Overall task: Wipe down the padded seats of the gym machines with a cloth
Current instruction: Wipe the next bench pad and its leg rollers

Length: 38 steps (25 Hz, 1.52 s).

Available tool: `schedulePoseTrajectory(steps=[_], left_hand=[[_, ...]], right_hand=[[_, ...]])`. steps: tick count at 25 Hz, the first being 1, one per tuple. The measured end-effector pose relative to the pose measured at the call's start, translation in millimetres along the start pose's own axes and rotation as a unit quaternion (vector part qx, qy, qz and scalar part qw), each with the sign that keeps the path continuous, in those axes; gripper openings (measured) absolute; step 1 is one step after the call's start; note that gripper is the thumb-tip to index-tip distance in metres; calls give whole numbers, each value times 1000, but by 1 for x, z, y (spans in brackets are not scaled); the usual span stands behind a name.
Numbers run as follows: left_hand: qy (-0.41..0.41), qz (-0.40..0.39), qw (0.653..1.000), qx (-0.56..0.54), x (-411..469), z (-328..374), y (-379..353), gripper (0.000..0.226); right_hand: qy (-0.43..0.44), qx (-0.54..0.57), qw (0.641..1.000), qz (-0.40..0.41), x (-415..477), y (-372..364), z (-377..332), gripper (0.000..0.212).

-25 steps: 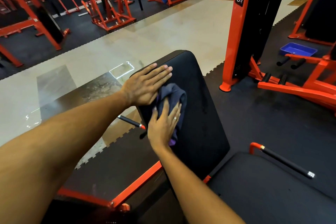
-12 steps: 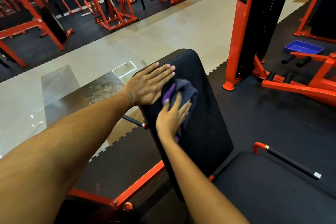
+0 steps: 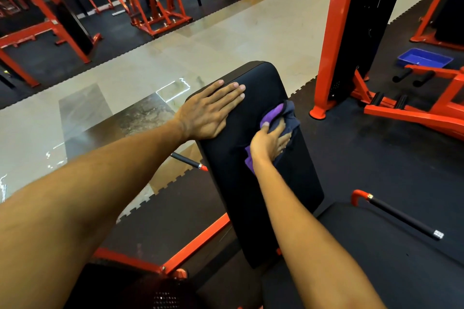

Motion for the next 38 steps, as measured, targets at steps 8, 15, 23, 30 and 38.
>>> schedulePoseTrajectory(steps=[8, 15, 23, 30, 38], left_hand=[[-113, -23, 993, -11, -14, 27, -10, 59], [-108, -15, 994, 5, -18, 33, -15, 62], [-106, 13, 994, -1, -17, 33, -12, 57], [-107, -1, 994, 14, -18, 33, -13, 60], [-97, 15, 995, 12, -16, 33, -13, 56]], right_hand=[[162, -117, 973, -119, -122, -51, 66, 65], [-125, 28, 991, -43, -39, -11, 80, 64], [119, -107, 972, -171, -128, -41, 75, 102], [172, -205, 963, -41, -105, -13, 123, 114], [230, -147, 956, -111, -115, -46, 64, 114]])
Point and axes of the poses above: each hand's wrist, its own x-axis towards the middle knuckle, its own y-axis out of the back of the hand, z = x × y, the point moved 8 cm from there along x, towards the middle knuckle, and after that the axes turned 9 degrees about -y, right-handed, at the moved point
